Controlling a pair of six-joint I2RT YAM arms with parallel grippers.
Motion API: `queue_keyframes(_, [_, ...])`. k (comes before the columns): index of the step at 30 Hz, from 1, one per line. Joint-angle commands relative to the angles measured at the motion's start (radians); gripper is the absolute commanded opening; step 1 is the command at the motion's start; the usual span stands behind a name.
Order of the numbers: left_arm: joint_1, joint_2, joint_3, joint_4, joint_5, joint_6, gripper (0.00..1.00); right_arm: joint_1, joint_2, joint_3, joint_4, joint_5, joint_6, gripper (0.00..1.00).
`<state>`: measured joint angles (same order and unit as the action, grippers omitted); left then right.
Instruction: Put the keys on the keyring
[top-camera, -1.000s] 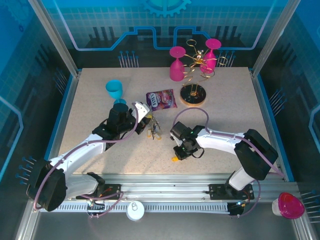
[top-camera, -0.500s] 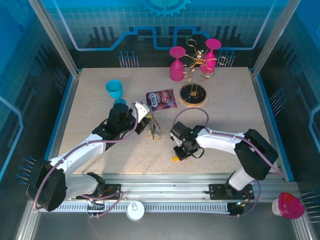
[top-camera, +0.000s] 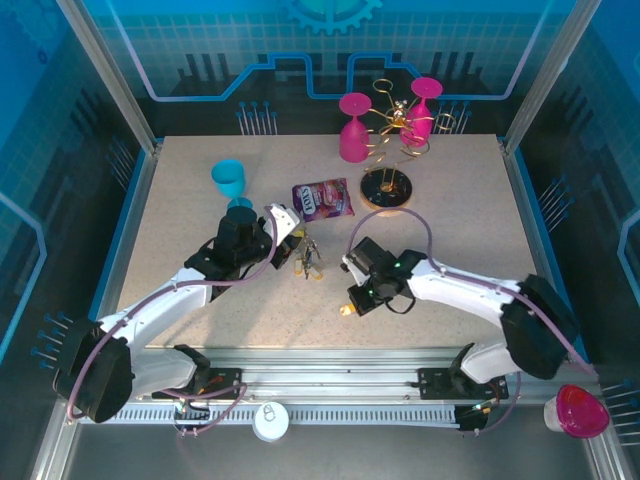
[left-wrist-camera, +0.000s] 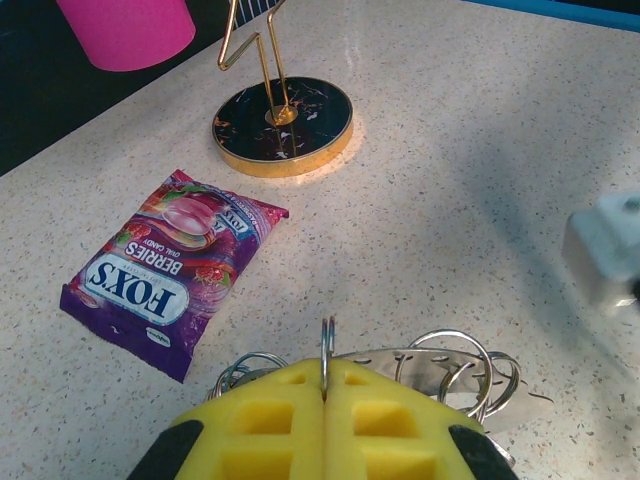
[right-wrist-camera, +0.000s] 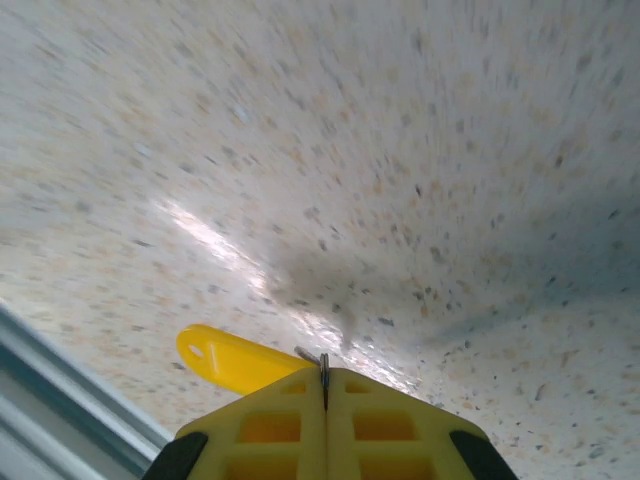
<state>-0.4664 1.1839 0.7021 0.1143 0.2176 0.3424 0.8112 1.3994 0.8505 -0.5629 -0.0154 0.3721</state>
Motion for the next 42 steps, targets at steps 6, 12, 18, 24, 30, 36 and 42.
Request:
queue_keyframes(6, [0.002,-0.035,-0.009,0.055,0.11,0.027,0.0,0.008,-0.268,-0.086,0.199,0.007,-0.222,0.0])
queue_keyframes(12, [-0.031,-0.05,-0.023,0.041,0.233,0.081,0.0,0.008,-0.373,-0.183,0.445,-0.128,-0.399,0.0])
queue_keyframes(18, [-0.073,-0.052,-0.021,-0.015,0.347,0.134,0.0,0.004,-0.422,-0.242,0.614,-0.148,-0.499,0.0])
queue_keyframes(24, [-0.095,-0.046,-0.015,-0.053,0.374,0.166,0.0,-0.005,-0.415,-0.229,0.656,-0.188,-0.527,0.0])
queue_keyframes(30, [-0.104,-0.058,-0.018,-0.057,0.402,0.171,0.0,-0.011,-0.45,-0.223,0.645,-0.186,-0.528,0.0])
queue_keyframes(36, [-0.109,-0.068,-0.014,-0.07,0.441,0.169,0.0,-0.016,-0.474,-0.201,0.606,-0.157,-0.574,0.0])
queue_keyframes(42, [-0.113,-0.065,-0.028,-0.016,0.452,0.134,0.0,-0.017,-0.432,-0.169,0.605,-0.224,-0.607,0.0])
